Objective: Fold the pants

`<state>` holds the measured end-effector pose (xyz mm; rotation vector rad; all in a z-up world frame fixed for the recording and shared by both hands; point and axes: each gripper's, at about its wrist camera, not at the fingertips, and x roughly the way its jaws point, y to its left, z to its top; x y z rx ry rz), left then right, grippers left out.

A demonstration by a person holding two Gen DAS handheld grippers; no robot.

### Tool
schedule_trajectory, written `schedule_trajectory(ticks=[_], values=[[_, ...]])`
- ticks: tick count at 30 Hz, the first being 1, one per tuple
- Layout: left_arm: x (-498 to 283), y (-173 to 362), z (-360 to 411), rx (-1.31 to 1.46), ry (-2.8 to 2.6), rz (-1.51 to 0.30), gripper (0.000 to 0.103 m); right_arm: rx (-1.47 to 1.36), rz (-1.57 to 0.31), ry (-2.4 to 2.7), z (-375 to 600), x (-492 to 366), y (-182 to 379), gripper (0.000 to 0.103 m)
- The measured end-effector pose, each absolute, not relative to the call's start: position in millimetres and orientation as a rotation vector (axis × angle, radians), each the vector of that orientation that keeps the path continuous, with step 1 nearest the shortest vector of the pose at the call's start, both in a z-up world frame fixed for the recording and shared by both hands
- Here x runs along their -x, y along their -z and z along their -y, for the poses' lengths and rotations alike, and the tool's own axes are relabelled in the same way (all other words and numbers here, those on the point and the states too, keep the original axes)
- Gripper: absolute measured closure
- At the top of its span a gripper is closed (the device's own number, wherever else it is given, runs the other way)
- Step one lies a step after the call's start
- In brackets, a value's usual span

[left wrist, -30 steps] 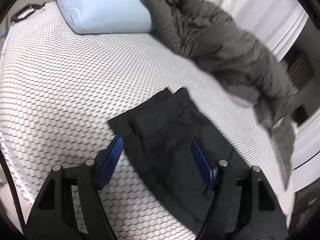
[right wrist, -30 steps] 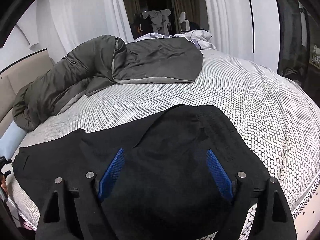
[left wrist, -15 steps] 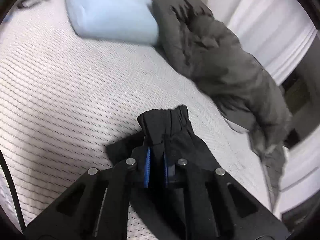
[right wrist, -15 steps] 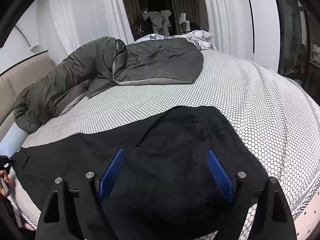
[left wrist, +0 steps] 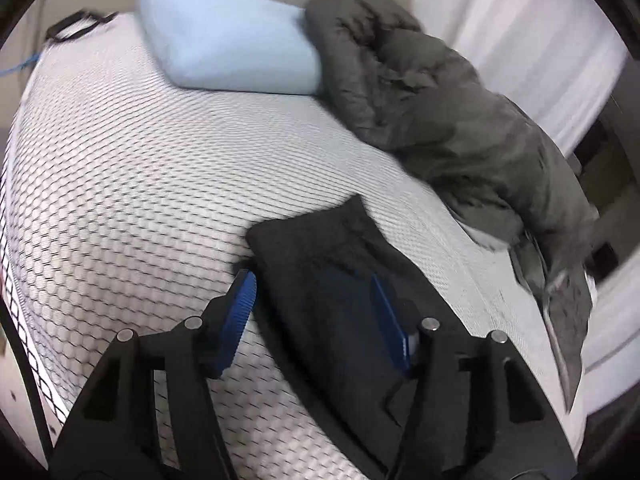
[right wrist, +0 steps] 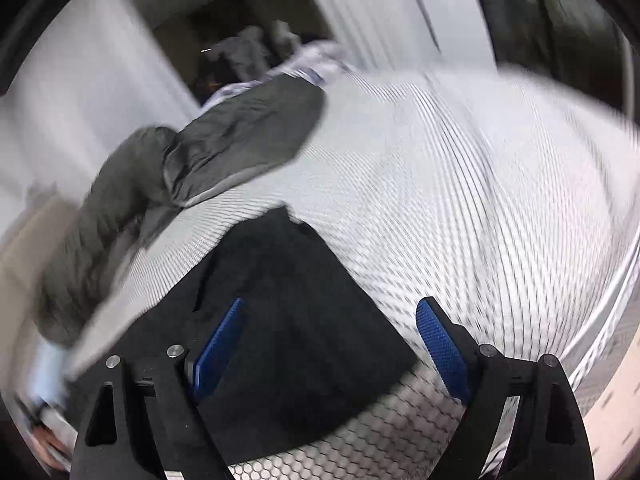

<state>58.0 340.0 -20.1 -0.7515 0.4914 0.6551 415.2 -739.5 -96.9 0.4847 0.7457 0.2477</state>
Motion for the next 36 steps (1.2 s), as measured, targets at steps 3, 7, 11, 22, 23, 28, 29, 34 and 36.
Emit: schedule_trajectory(ticks=[3,7,11,22,23,28,29,34,36], values=[[-78,17,-315,0.707,-0.549,-0.532,0.038,-0.642,-0.869,-0.308,752,-433,133,0.024],[-99,22,-291,0.65,-0.489,-0.604,0.038,-0.637,-0.808,-0.346,745,-433,127,0.077],[-114,33,-281,0.613,-0.511,-0.664,0.038,-0.461,-0.659,-0.388,733,-405,82,0.09],[-115,20,-247,0.566,-0.425,-0.606,0.036,-0.469,-0.67,-0.189,747,-410,99,0.051],[-120,18,-233,0.546,-0.37,-0.605,0.033,-0.471,-0.648,-0.209,745,-409,94,0.05],[-157,25,-188,0.433,-0.246,-0.688,0.028,-0.354,-0.692,-0.395,698,-448,79,0.039],[-163,29,-186,0.427,-0.252,-0.708,0.028,-0.321,-0.712,-0.403,689,-460,78,0.038],[-173,46,-193,0.473,-0.282,-0.779,0.029,-0.197,-0.804,-0.391,668,-536,82,0.03],[-175,47,-201,0.477,-0.291,-0.774,0.029,-0.182,-0.892,-0.452,664,-559,91,0.054]])
